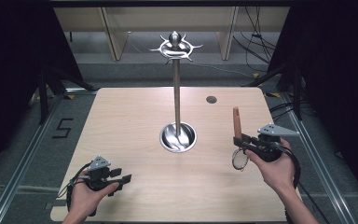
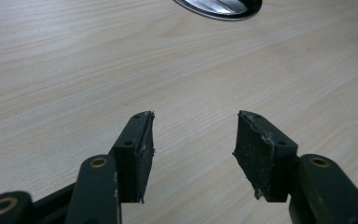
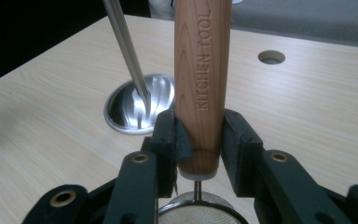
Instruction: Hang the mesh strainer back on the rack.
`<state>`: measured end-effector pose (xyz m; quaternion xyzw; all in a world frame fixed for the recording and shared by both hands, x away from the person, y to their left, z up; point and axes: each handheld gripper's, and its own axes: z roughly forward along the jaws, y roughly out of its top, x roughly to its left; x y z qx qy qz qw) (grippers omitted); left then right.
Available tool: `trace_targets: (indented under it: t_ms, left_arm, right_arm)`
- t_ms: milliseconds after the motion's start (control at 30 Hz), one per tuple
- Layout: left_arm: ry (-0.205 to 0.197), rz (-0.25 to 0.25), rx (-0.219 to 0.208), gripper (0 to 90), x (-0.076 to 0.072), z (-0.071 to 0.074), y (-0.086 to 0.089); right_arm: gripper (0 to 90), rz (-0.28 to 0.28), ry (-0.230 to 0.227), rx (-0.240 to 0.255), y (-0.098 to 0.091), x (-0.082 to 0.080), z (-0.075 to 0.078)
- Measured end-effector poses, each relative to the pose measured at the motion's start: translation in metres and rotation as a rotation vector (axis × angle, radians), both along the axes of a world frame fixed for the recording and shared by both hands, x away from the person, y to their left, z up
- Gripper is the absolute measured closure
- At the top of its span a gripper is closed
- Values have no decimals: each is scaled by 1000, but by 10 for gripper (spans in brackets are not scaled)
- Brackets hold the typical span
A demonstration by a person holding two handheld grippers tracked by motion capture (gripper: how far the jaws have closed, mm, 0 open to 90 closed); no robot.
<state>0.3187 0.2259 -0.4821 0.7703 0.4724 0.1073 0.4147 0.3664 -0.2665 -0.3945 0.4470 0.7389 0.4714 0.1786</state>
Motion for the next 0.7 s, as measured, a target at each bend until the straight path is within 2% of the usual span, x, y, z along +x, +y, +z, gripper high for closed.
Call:
trace_targets:
  t_ms: [33, 67, 100, 233, 367, 400, 467, 500, 533, 700]
  left_arm:
    - [2, -3, 1, 456, 0, 0, 0]
    - [-1, -3, -2, 455, 0, 0, 0]
    - [-8, -1, -12, 455, 0, 0, -1]
    - [-7, 4, -11, 455, 0, 0, -1]
    - [-4, 5, -11, 454, 0, 0, 0]
    - [-2, 5, -11, 454, 0, 0, 0]
    - [0, -3, 1, 454, 0, 0, 1]
    - [0, -4, 1, 454, 0, 0, 1]
    - [0, -4, 1, 454, 0, 0, 1]
    - [-3, 5, -12, 454, 0, 0, 0]
  right_arm:
    - [690, -5, 11, 11, 2, -1, 2]
    - [690, 9, -20, -18, 0, 1, 3]
    - [690, -3, -10, 14, 5, -1, 7]
    - [690, 11, -31, -4, 8, 0, 12]
    - [690, 18, -46, -2, 11, 2, 16]
    - [689, 13, -39, 14, 14, 1, 18]
    - [690, 22, -44, 7, 17, 2, 21]
    - [690, 31, -81, -7, 17, 4, 21]
    - [690, 36, -80, 13, 22, 5, 23]
    - [689, 43, -100, 8, 27, 6, 28]
